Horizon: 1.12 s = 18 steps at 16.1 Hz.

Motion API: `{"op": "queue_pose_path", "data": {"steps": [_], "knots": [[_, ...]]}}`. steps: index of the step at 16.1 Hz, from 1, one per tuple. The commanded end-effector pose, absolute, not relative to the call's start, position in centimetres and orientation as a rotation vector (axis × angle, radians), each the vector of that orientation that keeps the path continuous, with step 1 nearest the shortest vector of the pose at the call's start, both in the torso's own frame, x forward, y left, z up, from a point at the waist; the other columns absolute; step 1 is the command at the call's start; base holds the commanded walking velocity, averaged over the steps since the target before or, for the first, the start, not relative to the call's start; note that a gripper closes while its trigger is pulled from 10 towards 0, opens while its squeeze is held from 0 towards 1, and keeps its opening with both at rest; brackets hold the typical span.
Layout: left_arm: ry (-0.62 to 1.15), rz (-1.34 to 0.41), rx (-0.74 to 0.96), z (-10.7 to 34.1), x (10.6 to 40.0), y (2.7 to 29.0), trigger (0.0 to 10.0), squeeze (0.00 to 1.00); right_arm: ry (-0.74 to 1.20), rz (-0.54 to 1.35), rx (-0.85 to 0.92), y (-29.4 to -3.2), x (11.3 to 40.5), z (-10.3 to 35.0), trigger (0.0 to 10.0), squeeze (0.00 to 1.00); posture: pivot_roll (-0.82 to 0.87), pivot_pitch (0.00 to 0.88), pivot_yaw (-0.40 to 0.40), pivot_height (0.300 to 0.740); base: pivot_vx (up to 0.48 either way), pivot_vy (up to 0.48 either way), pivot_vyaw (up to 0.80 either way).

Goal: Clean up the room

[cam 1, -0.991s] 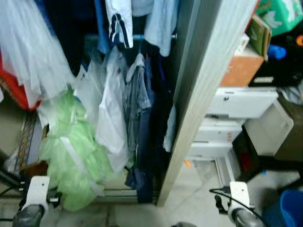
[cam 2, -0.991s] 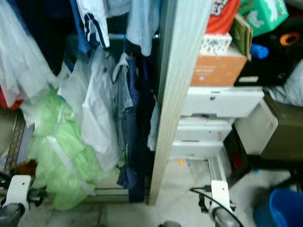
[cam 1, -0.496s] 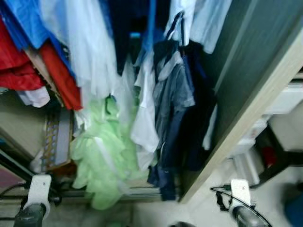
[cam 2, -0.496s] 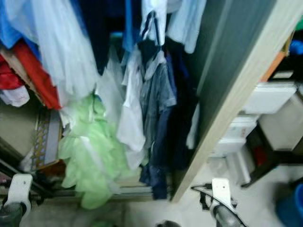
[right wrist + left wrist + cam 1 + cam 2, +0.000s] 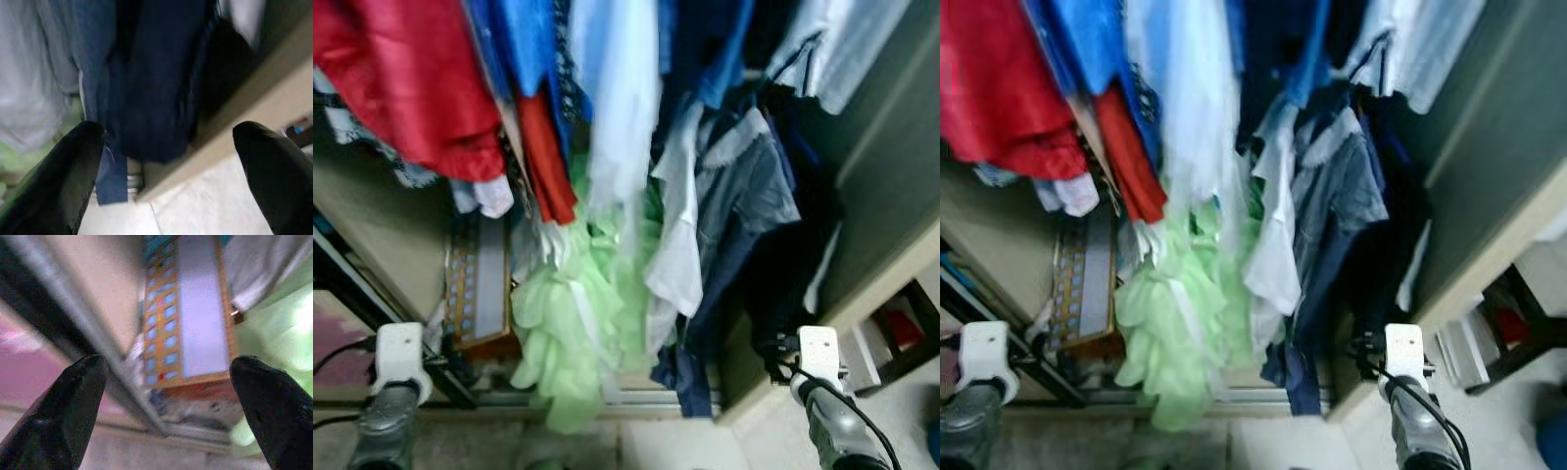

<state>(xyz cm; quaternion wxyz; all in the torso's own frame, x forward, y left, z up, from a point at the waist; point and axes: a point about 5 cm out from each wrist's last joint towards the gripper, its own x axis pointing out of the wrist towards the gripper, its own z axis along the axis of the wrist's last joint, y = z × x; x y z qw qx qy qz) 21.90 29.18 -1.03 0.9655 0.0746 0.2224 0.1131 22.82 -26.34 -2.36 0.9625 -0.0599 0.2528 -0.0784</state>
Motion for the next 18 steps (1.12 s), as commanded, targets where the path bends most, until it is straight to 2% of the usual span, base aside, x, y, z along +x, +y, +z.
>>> {"op": "queue_pose_path", "data": {"steps": [1, 4, 5, 7, 10, 13, 18], "knots": [[0.392, 0.151, 0.135, -0.3, 23.2, 27.6, 10.0, 0.0, 0.448, -0.132, -0.074, -25.6, 23.9, -1.4, 10.0, 0.0, -0.02, 0.0, -0.014, 0.74, 0.0, 0.0, 0.0], [0.343, 0.083, 0.106, 0.3, 23.8, 26.0, 10.0, 0.0, 0.399, -0.058, -0.01, -23.8, 24.8, -0.4, 10.0, 0.0, -0.03, 0.0, -0.013, 0.74, 0.0, 0.0, 0.0], [0.293, 0.03, 0.076, 0.9, 24.0, 24.4, 10.0, 0.0, 0.356, 0.052, 0.049, -22.0, 25.2, 0.6, 10.0, 0.0, -0.03, 0.005, -0.015, 0.74, 0.0, 0.0, 0.0], [0.242, -0.019, 0.067, 1.8, 24.1, 23.0, 10.0, 0.0, 0.289, 0.127, 0.077, -20.9, 25.3, 2.1, 10.0, 0.0, -0.03, 0.011, -0.016, 0.74, 0.0, 0.0, 0.0], [0.101, -0.079, 0.028, 4.6, 23.9, 20.9, 10.0, 0.0, 0.078, 0.131, -0.024, -20.5, 24.8, 6.2, 10.0, 0.0, -0.03, 0.024, -0.021, 0.74, 0.0, 0.0, 0.0], [0.089, -0.07, -0.031, 5.6, 23.0, 20.4, 10.0, 0.0, -0.006, 0.149, -0.078, -19.8, 23.2, 8.4, 10.0, 0.0, -0.03, 0.033, -0.021, 0.74, 0.0, 0.0, 0.0], [0.14, -0.073, -0.055, 5.7, 22.1, 20.0, 10.0, 0.0, 0.015, 0.158, -0.078, -18.9, 22.0, 8.7, 10.0, 0.0, -0.04, 0.037, -0.024, 0.74, 0.0, 0.0, 0.0]]}}
